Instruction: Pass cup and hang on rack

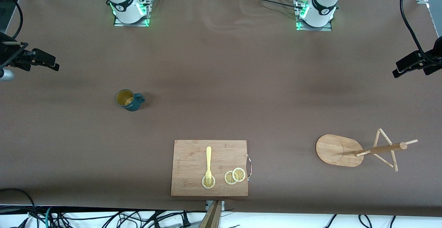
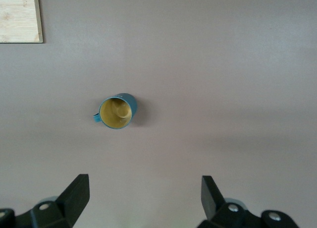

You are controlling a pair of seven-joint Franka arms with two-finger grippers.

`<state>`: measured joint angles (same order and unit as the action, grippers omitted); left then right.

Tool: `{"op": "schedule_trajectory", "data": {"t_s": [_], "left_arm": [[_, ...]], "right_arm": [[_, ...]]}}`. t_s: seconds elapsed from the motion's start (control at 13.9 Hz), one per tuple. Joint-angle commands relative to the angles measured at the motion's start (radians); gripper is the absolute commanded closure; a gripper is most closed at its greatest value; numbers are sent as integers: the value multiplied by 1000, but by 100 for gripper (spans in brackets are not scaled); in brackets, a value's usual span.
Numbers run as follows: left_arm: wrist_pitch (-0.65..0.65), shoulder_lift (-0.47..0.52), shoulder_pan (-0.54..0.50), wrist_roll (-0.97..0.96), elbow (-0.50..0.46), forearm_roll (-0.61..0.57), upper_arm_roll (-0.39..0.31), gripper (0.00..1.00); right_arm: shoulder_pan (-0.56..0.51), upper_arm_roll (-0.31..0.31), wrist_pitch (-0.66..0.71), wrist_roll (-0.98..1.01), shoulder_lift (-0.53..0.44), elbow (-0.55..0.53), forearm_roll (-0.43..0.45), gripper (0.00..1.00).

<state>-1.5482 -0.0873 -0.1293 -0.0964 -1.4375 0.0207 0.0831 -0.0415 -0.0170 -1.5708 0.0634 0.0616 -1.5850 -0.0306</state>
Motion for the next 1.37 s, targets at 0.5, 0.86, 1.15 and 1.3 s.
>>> {"op": "schedule_trajectory", "data": {"t_s": [0.5, 0.86, 1.15, 1.3], "left_arm": [[0, -6, -7, 4, 17, 4, 6, 0], [2, -5, -7, 4, 17, 4, 7, 0], [2, -5, -7, 4, 17, 4, 6, 0], [2, -5, -7, 4, 17, 4, 6, 0]], "right_arm": [[-5, 6, 5, 12, -12, -7, -5, 0], [-5, 5, 52, 16, -14, -9, -3, 0], [-3, 6, 60, 16, -8, -12, -2, 0], [17, 5, 75, 16, 39, -12, 1, 0]]}}
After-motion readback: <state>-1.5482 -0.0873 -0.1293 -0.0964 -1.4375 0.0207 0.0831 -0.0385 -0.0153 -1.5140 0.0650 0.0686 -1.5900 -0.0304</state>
